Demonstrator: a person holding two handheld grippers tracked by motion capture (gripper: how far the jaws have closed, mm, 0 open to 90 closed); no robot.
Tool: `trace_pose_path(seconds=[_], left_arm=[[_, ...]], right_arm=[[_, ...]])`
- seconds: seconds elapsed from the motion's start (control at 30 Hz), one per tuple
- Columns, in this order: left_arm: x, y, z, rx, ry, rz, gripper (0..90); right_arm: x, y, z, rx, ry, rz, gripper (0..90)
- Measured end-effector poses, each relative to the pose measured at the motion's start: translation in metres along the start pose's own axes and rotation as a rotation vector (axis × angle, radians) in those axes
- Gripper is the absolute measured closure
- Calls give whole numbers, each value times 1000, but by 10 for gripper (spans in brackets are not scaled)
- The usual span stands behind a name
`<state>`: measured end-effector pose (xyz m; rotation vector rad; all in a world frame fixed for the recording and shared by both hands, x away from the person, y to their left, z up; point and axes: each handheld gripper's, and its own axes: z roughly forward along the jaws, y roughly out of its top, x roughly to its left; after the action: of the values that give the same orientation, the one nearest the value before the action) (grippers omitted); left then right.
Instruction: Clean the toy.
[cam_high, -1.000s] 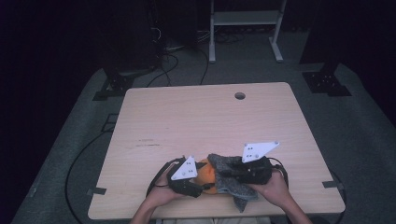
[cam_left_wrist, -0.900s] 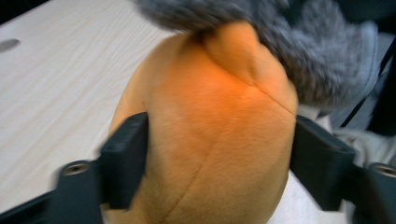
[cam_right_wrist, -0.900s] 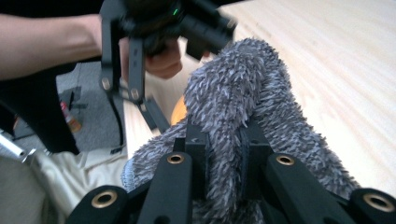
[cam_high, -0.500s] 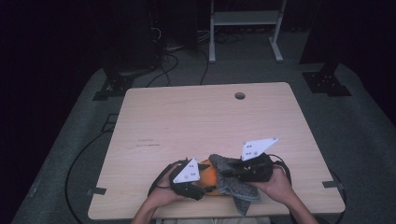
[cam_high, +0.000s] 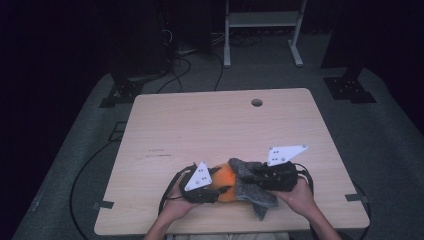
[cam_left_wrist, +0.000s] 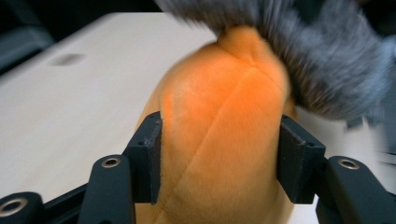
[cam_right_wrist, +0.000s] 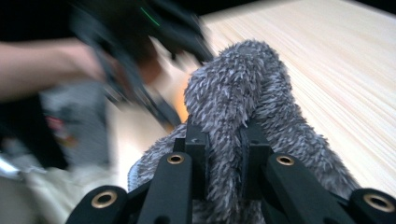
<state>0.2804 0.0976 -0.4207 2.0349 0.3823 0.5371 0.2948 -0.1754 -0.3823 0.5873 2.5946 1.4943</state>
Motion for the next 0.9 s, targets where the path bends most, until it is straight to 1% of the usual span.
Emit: trace_pose_path(seconds=[0.03, 0.07, 0.1, 0.13, 0.17, 0.2, 0.23, 0.27, 0.3, 0.33, 0.37, 0.4, 0.43, 0.47, 0.5, 0.53, 0.57, 0.6, 0.63, 0.67, 0.7, 0.73, 0.77, 0.8, 0.83, 0.87, 0.9], left_arm=[[2, -2, 2, 35, 37, 1, 412], [2, -2, 2, 35, 37, 1, 403], [1, -4, 3, 27, 37, -11, 403], [-1, -4, 4, 30, 36, -13, 387], [-3, -3, 6, 36, 22, -8, 361], [-6, -2, 7, 29, -24, -11, 313], [-6, -2, 7, 29, -24, -11, 276], [-4, -2, 5, 23, -57, -20, 241], [-1, -2, 3, 5, -83, -42, 241], [3, -4, 0, -14, -109, -72, 207], [8, -5, -2, -29, -124, -106, 190], [12, -6, -2, -35, -117, -143, 177], [15, -7, -1, -27, -110, -172, 154], [18, -11, 1, -23, -116, -196, 172], [18, -11, 1, -23, -116, -196, 223], [14, -12, 2, -26, -123, -182, 259], [14, -12, 2, -26, -123, -182, 287], [10, -12, 1, 0, -146, -135, 297], [10, -12, 1, 0, -146, -135, 303], [10, -11, -1, 3, -191, -121, 302], [11, -11, -3, 6, -205, -111, 298], [14, -11, -6, -4, -233, -115, 292], [14, -11, -6, -4, -233, -115, 286], [21, -11, -11, -71, -261, -184, 269], [21, -11, -11, -71, -261, -184, 227], [24, -10, -11, -77, -250, -210, 227], [26, -9, -9, -66, -232, -235, 176]], right_arm=[[-11, -8, 6, 25, -14, 52, 768], [-11, -8, 6, 25, -14, 52, 768], [-12, -9, 7, 1, 5, 74, 768], [-11, -8, 8, -18, 13, 70, 768], [-8, -4, 9, -32, 11, 60, 767], [-6, 2, 10, -49, 13, 47, 766], [-6, 2, 10, -49, 13, 47, 766], [-7, 3, 14, -17, 2, 36, 766], [-7, 3, 14, -17, 2, 36, 766], [-8, 0, 16, -1, -7, 33, 765], [-9, -5, 16, 8, -6, 39, 765], [-10, -10, 15, 13, 1, 48, 764], [-11, -17, 13, 29, 6, 60, 765], [-12, -19, 10, 42, 7, 64, 764], [-12, -19, 10, 42, 7, 64, 764], [-12, -19, 7, 66, -10, 59, 763], [-12, -19, 7, 66, -10, 59, 763], [-13, -16, 3, 33, 2, 72, 762], [-13, -16, 3, 33, 2, 72, 762], [-14, -11, 0, 5, -2, 68, 762], [-14, -11, 1, 5, 8, 76, 762], [-15, -11, 3, 13, 10, 73, 761], [-15, -11, 3, 13, 10, 73, 761], [-15, -16, 8, 53, 27, 76, 761], [-15, -16, 8, 53, 27, 76, 761], [-14, -21, 9, 68, 50, 78, 761], [-13, -24, 10, 75, 64, 77, 761]])
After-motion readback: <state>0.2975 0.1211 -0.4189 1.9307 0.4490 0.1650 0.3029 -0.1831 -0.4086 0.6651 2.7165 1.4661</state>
